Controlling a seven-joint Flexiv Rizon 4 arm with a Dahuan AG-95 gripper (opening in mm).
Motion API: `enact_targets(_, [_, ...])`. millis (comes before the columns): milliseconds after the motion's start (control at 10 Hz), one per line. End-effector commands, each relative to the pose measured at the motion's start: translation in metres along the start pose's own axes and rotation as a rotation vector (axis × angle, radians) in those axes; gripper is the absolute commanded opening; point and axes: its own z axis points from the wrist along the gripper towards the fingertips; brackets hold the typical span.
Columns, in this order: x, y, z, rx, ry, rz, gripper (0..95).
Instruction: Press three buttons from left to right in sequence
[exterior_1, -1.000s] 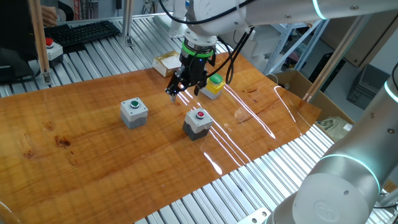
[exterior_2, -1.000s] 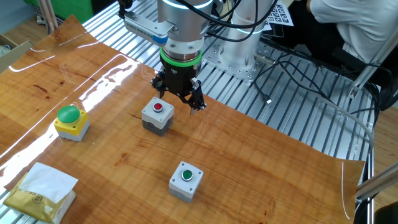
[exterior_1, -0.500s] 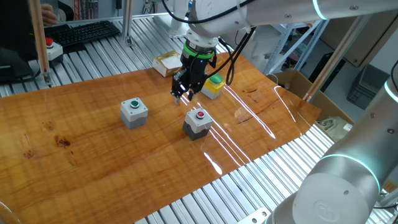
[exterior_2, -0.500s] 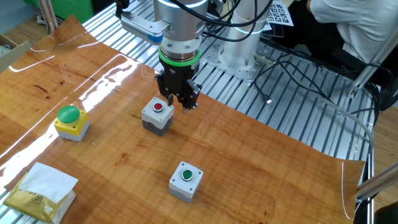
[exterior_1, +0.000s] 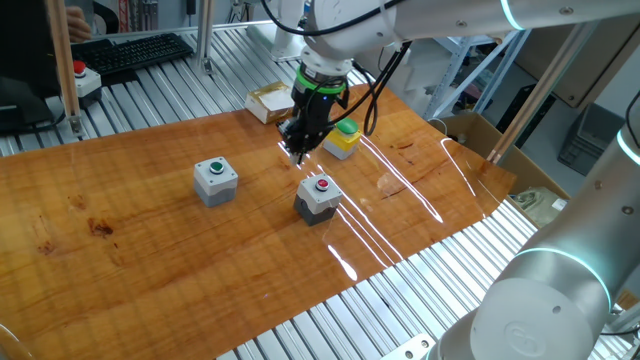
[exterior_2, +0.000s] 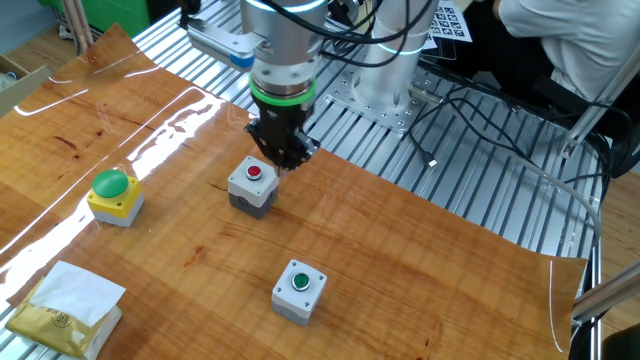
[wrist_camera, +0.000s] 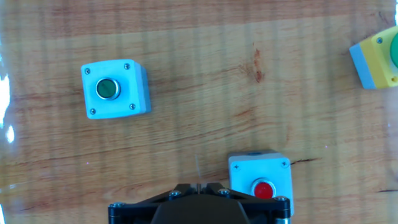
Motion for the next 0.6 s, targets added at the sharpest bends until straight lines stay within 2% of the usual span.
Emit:
enact_targets(100, [-0.007, -0.019, 0.005, -0.007, -0.003, -0.035, 0.0])
enact_targets(600, [-0.035, -0.055, 0.0, -0.005, 0.006, -0.041, 0.0])
